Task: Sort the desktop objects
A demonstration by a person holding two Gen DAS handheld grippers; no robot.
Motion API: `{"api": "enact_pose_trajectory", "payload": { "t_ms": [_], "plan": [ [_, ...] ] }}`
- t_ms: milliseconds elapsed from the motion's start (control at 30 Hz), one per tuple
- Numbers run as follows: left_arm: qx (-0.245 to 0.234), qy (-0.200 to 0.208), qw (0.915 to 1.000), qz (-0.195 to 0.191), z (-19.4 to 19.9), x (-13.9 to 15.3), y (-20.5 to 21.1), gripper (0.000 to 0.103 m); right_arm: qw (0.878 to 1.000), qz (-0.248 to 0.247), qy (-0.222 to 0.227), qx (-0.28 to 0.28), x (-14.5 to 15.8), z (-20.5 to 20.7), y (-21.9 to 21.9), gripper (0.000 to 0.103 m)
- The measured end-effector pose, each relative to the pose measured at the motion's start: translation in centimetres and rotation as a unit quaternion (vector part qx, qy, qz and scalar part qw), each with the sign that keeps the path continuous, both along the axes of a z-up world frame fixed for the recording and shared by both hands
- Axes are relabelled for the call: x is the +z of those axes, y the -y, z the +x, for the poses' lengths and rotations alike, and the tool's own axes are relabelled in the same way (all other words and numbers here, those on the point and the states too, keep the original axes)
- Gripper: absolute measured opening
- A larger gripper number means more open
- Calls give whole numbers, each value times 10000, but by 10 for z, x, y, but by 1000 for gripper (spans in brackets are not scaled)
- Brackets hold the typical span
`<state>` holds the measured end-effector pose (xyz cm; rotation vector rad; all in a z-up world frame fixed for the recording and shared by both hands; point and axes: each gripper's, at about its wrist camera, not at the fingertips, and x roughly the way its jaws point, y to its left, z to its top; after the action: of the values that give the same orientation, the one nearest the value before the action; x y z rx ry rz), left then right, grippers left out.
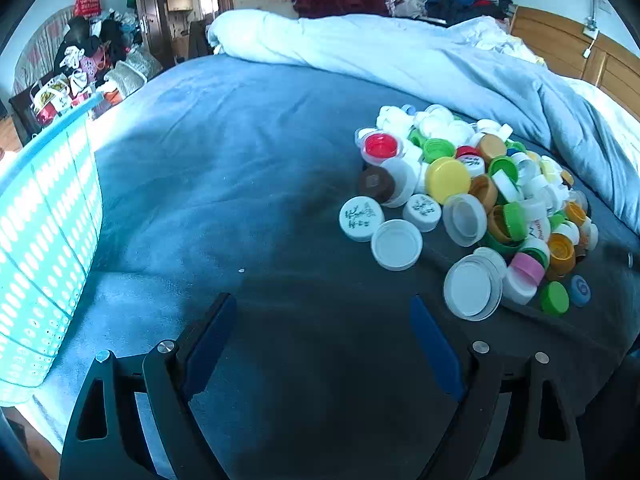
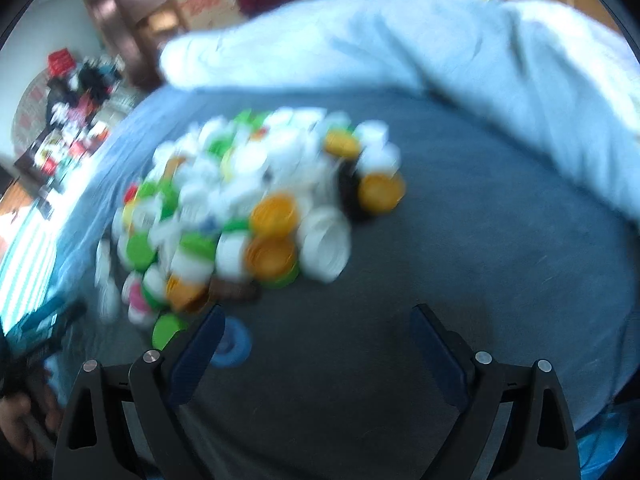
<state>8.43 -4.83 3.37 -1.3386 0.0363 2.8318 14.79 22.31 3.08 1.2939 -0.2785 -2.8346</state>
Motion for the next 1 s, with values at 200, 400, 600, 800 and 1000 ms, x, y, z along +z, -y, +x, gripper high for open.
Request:
{"api": "enact_pose_trajectory", "payload": {
  "t_ms": [200, 400, 600, 800, 1000],
  "plan": [
    [-93, -89, 9997, -200, -5, -4, -10, 84, 9976, 643, 18, -267, -21, -51, -20, 103],
    [97, -250, 9995, -158, -18, -13, -2, 85, 9974, -619, 44, -368, -38, -61, -49, 103],
    [101, -221, 9996, -142, -20, -22, -2, 89, 9984, -425, 45, -383, -41, -65, -39, 103],
    [78, -301, 9995, -106, -17, -23, -3, 91, 9984, -421, 55, -384, -41, -70, -40, 103],
    [34, -305, 9995, -40, -17, -24, -4, 94, 9983, -421, 47, -390, -41, -71, -41, 103]
  ]
}}
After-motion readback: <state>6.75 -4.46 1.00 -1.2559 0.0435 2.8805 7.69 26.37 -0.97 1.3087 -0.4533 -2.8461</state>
